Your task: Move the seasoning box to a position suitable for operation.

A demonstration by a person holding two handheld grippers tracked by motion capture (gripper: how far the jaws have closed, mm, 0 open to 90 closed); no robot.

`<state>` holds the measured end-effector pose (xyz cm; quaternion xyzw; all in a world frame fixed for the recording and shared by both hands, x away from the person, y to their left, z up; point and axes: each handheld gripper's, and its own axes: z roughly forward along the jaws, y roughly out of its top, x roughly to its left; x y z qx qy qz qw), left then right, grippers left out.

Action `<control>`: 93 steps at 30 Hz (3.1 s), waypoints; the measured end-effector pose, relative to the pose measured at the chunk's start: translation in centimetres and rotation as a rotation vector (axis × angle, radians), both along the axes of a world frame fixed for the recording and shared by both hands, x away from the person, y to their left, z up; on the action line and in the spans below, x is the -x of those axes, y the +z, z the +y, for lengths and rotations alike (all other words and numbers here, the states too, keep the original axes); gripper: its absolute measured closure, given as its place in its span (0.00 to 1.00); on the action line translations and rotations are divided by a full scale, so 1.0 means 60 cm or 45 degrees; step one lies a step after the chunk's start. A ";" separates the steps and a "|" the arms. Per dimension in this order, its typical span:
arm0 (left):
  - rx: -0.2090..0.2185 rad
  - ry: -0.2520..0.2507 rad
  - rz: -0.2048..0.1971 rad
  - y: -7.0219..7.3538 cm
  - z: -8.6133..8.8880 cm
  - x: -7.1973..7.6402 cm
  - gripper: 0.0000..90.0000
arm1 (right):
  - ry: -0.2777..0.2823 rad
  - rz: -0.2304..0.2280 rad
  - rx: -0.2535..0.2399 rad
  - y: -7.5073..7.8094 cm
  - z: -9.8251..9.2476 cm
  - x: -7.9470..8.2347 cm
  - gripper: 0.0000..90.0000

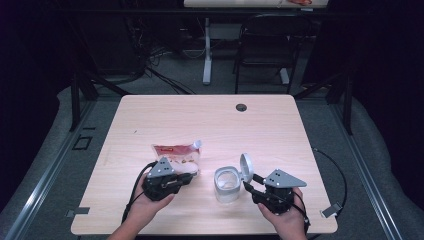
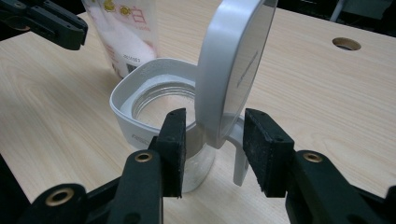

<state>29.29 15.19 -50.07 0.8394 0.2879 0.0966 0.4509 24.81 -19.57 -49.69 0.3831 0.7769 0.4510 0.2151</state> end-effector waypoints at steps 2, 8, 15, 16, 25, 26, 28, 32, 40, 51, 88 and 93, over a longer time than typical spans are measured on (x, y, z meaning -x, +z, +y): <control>-0.003 0.024 0.004 -0.003 0.015 0.003 0.90 | -0.001 0.002 -0.003 -0.001 0.000 0.001 0.67; 0.016 0.103 0.005 -0.009 0.062 0.008 0.89 | -0.006 0.027 0.023 -0.011 -0.004 0.005 0.65; 0.024 0.174 -0.001 -0.017 0.097 0.004 0.86 | -0.046 0.071 0.039 -0.035 -0.013 -0.006 0.63; 0.022 0.184 0.001 -0.018 0.101 0.003 0.86 | -0.049 0.076 0.038 -0.038 -0.013 -0.009 0.63; 0.034 0.229 0.018 -0.027 0.120 0.004 0.85 | -0.080 0.098 0.095 -0.066 0.004 -0.033 0.66; 0.031 0.225 0.016 -0.028 0.120 0.006 0.85 | -0.087 0.096 0.105 -0.068 0.005 -0.037 0.67; 0.020 0.212 0.008 -0.027 0.120 0.008 0.84 | -0.103 0.099 0.103 -0.070 0.006 -0.042 0.69; 0.019 0.214 0.010 -0.029 0.127 0.012 0.84 | -0.129 0.109 0.084 -0.075 0.004 -0.049 0.71; 0.040 0.271 0.013 -0.028 0.151 0.012 0.82 | -0.142 0.083 0.067 -0.079 0.008 -0.054 0.72; 0.053 0.334 0.021 -0.030 0.179 0.008 0.81 | -0.105 0.073 0.089 -0.081 0.015 -0.062 0.80; 0.068 0.389 0.064 -0.044 0.195 -0.005 0.80 | -0.133 0.020 0.153 -0.072 -0.010 -0.086 0.93; 0.067 0.388 0.065 -0.044 0.196 -0.005 0.80 | -0.153 0.022 0.143 -0.072 -0.027 -0.092 0.93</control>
